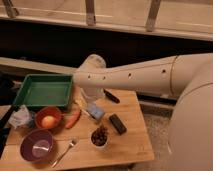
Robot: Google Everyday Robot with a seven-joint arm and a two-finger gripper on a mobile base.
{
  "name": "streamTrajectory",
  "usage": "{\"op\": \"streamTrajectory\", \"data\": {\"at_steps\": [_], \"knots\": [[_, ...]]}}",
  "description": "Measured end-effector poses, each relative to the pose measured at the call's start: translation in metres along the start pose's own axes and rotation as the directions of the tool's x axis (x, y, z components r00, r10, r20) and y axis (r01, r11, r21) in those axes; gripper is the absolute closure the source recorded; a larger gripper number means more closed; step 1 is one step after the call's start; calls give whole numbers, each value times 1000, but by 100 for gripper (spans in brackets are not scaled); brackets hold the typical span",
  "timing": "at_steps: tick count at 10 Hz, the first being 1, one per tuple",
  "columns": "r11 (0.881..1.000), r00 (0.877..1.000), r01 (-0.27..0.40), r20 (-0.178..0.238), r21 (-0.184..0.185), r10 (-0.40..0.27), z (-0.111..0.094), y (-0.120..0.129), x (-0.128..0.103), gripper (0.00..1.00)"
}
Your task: Place fork in tray
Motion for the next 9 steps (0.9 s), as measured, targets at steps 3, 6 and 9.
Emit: {"op": "streamTrajectory", "data": {"at_steps": [3, 6, 9], "knots": [[982, 983, 181, -33, -48, -183, 12, 55, -1, 34], [929, 936, 344, -24, -137, -350, 13, 86, 18, 34], [901, 913, 402, -5, -164, -408, 12, 97, 24, 34]]}}
